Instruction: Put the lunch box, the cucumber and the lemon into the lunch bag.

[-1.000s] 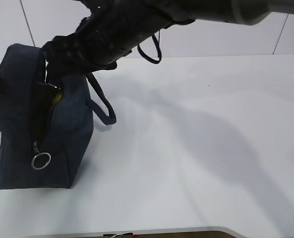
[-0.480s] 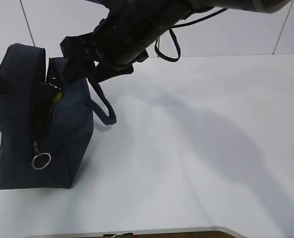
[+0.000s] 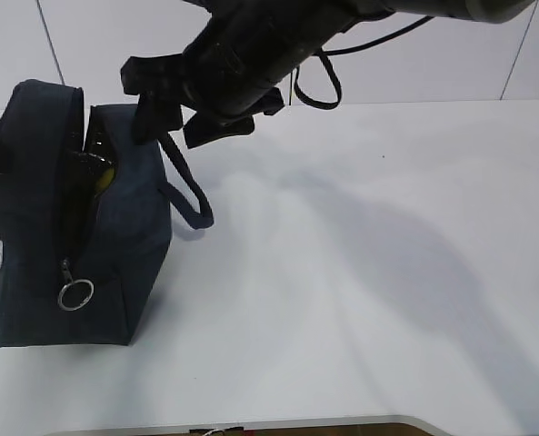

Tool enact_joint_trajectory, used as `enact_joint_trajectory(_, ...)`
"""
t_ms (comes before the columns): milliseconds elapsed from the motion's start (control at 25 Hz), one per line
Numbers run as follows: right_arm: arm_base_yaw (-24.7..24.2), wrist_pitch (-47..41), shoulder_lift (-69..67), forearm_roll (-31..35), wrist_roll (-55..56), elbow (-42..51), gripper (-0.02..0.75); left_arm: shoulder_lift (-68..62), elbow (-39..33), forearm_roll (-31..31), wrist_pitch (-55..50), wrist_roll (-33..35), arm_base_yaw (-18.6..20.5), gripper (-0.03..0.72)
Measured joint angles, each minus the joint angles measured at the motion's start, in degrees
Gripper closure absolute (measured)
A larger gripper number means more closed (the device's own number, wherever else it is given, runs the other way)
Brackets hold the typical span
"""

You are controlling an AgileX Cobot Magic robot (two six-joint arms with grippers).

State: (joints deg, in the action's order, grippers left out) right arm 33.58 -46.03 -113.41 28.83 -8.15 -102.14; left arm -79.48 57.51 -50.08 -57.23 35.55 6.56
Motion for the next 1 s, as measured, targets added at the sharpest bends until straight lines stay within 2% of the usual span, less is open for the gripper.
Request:
enact_joint_trajectory(280, 0.0, 0.2, -2.3, 6.6, -0.5, 0.0, 0.246, 0.0, 0.0, -0.1, 0.0, 0.0, 0.0, 0.676)
enact_joint_trajectory(520, 0.0, 1.1, -3.6, 7.6, -0.8, 0.0, 0.251, 0.0, 0.0, -0.3, 0.0, 0.0, 0.0, 0.676)
enact_joint_trajectory(1000, 0.0, 1.7, -3.8, 9.9, -2.4, 0.0, 0.47, 0.0, 0.0, -0.4, 0.0, 0.0, 0.0, 0.676)
